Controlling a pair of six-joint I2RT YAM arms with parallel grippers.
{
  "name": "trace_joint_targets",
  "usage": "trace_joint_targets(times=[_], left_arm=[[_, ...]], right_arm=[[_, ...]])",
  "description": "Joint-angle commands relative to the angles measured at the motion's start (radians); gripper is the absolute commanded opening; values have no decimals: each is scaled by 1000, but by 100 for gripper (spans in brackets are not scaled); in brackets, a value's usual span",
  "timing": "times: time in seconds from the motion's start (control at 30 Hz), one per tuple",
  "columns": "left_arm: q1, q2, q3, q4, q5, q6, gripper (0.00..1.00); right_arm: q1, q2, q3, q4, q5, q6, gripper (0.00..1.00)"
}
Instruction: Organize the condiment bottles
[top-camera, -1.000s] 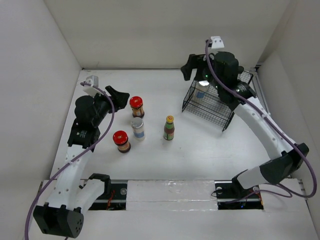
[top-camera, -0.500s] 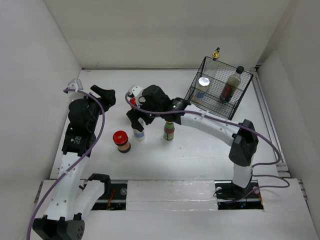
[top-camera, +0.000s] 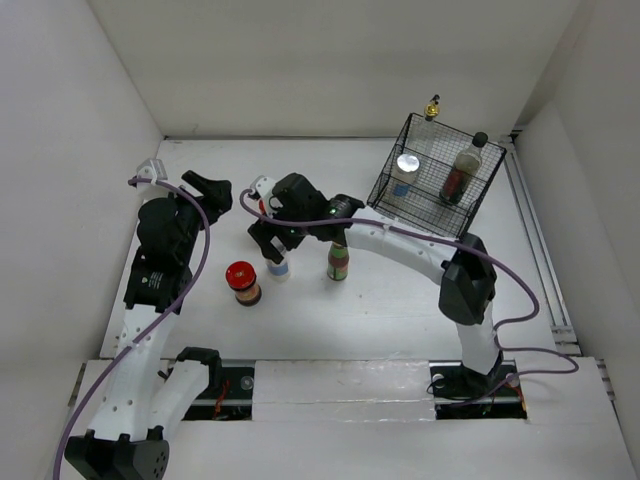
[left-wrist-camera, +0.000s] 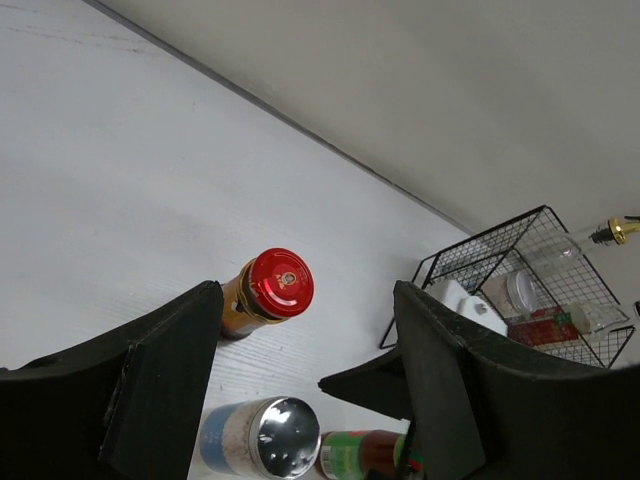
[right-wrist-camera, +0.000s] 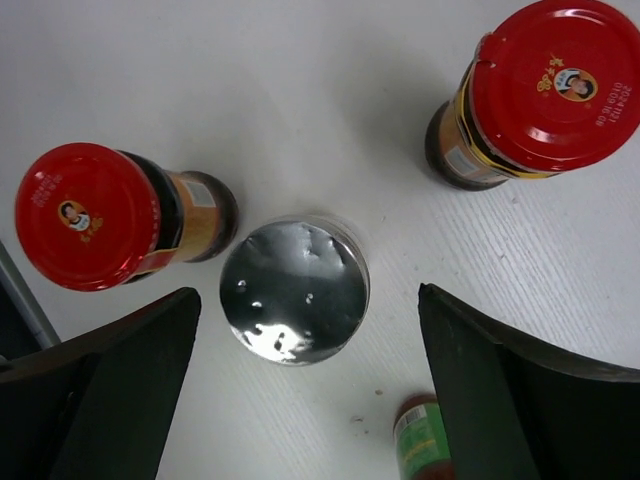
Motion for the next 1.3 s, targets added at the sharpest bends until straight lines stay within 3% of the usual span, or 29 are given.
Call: trace_joint_targets(times=[0.0, 0.1, 0.27, 0.37, 0.53, 0.77, 1.03, 1.27], left_arm=[[5, -19, 36, 29, 12, 3, 65], [5, -19, 36, 29, 12, 3, 65], [5, -19, 36, 29, 12, 3, 65], [5, -19, 36, 29, 12, 3, 65], [5, -19, 36, 29, 3, 3, 65], [5, -19, 36, 38, 12, 3, 65], [5, -19, 27, 47, 42, 3, 65], [5, 0, 26, 47, 52, 3, 65]], right_arm=[[5, 39, 54, 10, 9, 2, 95], [5, 64, 67, 10, -3, 2, 87], [5, 58, 53, 56, 6, 27, 61], [5, -2, 6, 137, 17, 39, 54], [5, -205, -25, 283, 97, 59, 52], [-120, -474, -142, 376, 228, 106, 52], [-473, -697, -337, 340, 376, 206, 51], [-724, -714, -392, 248, 281, 257, 49]])
